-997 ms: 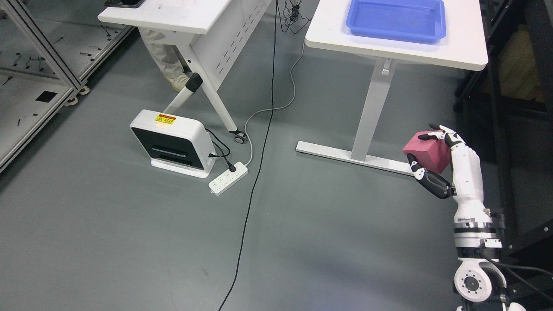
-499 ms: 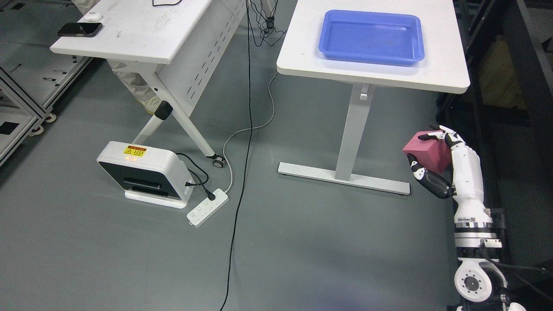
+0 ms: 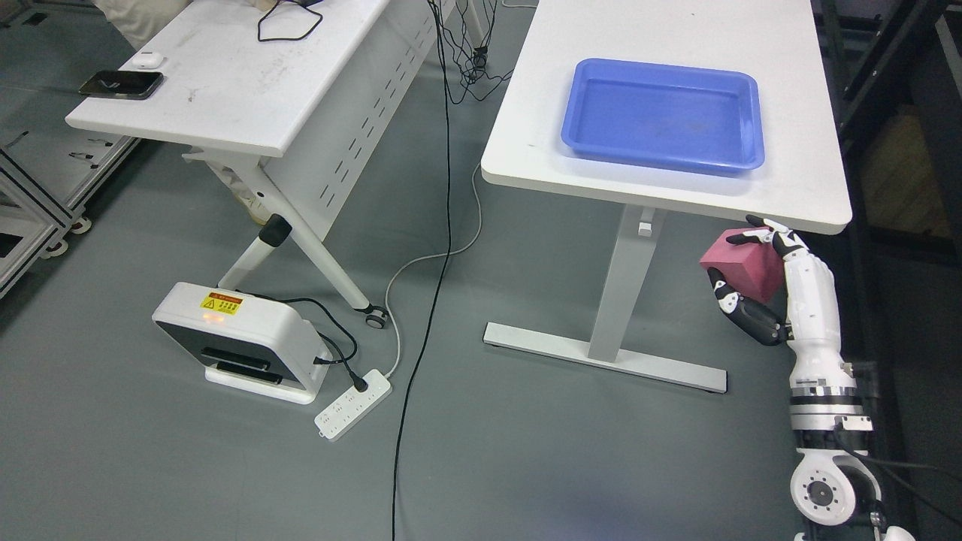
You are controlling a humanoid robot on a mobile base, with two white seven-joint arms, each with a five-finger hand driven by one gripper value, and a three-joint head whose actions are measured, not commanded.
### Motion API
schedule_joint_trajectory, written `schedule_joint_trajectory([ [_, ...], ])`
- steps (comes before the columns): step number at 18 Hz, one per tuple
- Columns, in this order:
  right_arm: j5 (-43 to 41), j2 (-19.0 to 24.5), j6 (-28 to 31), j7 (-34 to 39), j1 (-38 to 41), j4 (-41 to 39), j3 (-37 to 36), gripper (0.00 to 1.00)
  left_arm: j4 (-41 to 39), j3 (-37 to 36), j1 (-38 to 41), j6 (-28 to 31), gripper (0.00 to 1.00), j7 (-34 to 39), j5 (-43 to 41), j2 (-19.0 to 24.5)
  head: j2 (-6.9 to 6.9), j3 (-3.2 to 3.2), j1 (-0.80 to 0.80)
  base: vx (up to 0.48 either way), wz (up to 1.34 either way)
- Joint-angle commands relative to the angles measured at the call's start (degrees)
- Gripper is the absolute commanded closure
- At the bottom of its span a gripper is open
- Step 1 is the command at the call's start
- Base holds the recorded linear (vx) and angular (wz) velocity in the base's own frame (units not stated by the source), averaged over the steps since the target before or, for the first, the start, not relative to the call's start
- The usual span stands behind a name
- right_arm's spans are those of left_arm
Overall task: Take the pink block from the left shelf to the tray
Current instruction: 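Carry the pink block in the right hand to the blue tray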
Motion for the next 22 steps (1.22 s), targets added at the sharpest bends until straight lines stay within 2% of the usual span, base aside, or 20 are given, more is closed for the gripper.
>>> schedule_joint_trajectory([
  [1, -0.01, -1.0, 0.07, 0.01, -1.76, 0.0, -1.4, 0.96, 0.0, 0.0, -0.61, -0.04, 0.0, 0.03, -0.09, 1.0, 0.0, 0.0, 0.0, 0.293, 0.0],
  [15, 0.08, -1.0, 0.07, 0.8, -2.02, -0.27, -0.88, 0.96, 0.0, 0.0, -0.61, -0.04, 0.0, 0.03, -0.09, 1.0, 0.0, 0.0, 0.0, 0.273, 0.0],
  [22, 0.43, -1.0, 0.07, 3.44, -2.46, -0.27, 2.63, 0.96, 0.0, 0.0, -0.61, -0.04, 0.0, 0.03, -0.09, 1.0, 0.0, 0.0, 0.0, 0.204, 0.0],
])
